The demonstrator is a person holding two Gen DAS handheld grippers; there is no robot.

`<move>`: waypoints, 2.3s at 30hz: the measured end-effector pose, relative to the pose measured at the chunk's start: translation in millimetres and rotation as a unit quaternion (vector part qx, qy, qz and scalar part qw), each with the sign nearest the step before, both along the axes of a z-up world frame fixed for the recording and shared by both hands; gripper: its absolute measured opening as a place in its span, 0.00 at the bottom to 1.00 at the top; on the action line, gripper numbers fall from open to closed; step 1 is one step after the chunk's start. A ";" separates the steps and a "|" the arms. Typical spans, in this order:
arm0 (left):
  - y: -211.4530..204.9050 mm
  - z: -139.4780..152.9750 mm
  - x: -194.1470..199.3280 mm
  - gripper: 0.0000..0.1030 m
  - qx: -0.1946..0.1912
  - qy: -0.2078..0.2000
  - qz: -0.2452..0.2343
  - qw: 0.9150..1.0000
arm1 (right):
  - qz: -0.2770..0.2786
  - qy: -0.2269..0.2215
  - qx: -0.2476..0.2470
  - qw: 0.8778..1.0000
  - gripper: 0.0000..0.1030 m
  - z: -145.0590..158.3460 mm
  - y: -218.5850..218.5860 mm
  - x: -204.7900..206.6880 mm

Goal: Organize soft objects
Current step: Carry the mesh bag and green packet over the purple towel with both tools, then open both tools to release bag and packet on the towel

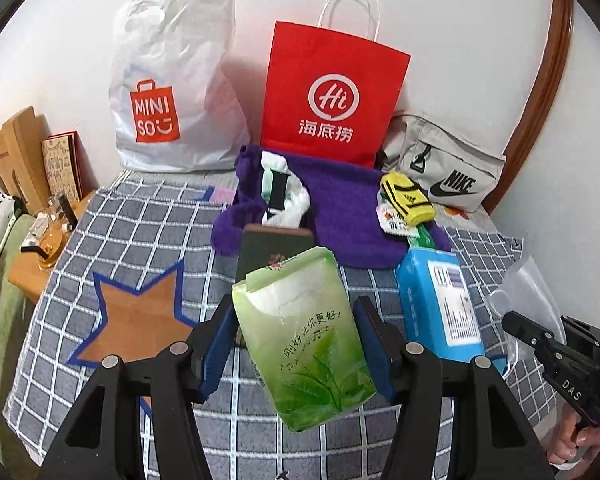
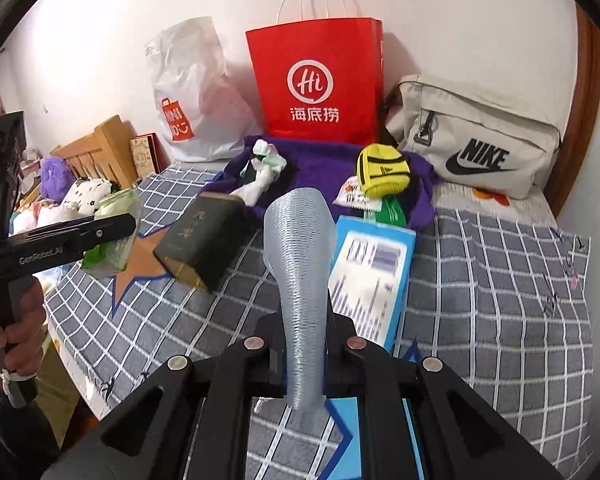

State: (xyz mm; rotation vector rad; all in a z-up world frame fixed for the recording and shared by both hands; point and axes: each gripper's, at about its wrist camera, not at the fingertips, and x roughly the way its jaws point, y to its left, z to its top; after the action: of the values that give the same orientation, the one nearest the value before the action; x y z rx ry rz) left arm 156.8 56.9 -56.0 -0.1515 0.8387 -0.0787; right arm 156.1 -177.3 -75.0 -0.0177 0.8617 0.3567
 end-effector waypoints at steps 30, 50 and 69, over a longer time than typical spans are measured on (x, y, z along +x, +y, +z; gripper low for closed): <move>3.0 7.3 129.6 0.55 0.030 0.010 0.006 1.000 | 0.013 -0.015 0.049 0.999 0.12 19.8 1.9 166.6; -12.9 -30.9 228.8 0.56 0.015 0.040 -0.010 0.999 | 0.029 0.039 0.036 0.998 0.13 -34.0 15.2 231.1; -21.9 -73.1 257.7 0.57 0.005 0.076 -0.034 0.997 | 0.041 0.098 0.006 0.994 0.23 -97.8 48.1 254.0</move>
State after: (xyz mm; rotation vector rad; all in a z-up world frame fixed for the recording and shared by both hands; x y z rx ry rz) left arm 414.6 34.9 -129.1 -0.1199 0.9955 -0.1282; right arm 410.1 -129.2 -172.8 -0.0069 1.0557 0.4467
